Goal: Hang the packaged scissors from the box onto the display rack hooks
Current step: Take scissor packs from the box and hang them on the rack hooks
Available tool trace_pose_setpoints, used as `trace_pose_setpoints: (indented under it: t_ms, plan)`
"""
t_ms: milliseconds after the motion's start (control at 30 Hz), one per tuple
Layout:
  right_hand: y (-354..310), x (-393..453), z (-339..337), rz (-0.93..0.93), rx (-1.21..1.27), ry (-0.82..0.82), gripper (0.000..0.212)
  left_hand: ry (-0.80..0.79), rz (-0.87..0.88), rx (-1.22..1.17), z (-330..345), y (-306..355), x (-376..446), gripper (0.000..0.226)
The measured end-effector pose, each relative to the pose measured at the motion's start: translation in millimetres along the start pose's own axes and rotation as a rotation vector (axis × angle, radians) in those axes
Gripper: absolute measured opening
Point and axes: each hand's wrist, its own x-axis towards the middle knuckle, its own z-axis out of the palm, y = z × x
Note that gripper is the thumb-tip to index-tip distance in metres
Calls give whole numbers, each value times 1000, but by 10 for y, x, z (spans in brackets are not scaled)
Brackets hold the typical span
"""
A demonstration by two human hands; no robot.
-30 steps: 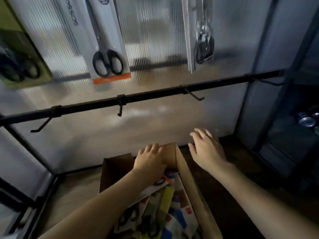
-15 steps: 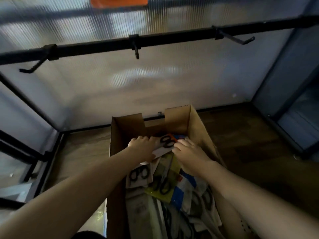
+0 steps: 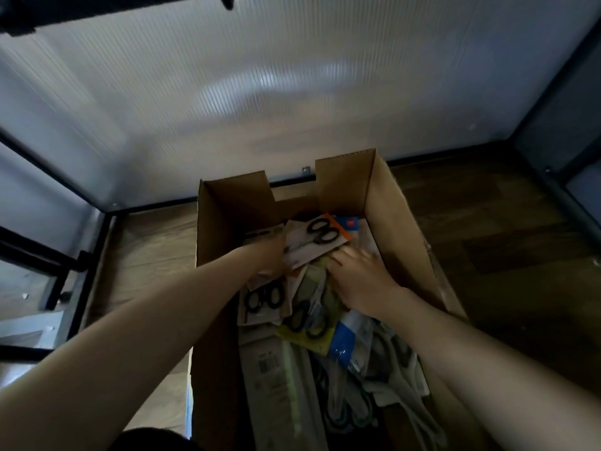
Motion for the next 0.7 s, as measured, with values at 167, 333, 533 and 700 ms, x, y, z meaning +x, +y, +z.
trace_pose_setpoints:
  t_ms: [167, 333, 533, 700]
  plan:
    - [5, -2, 5, -26, 18, 12, 32, 137, -139, 23, 18, -82, 82, 105]
    - [-15, 76, 31, -32, 0, -93, 42, 98, -183, 15, 33, -76, 36, 121]
    - [-27, 92, 46, 144, 113, -214, 50, 328, -175, -9, 21, -101, -58, 63]
    - [33, 97, 46, 209, 113, -268, 51, 553, -161, -231, -90, -99, -163, 10]
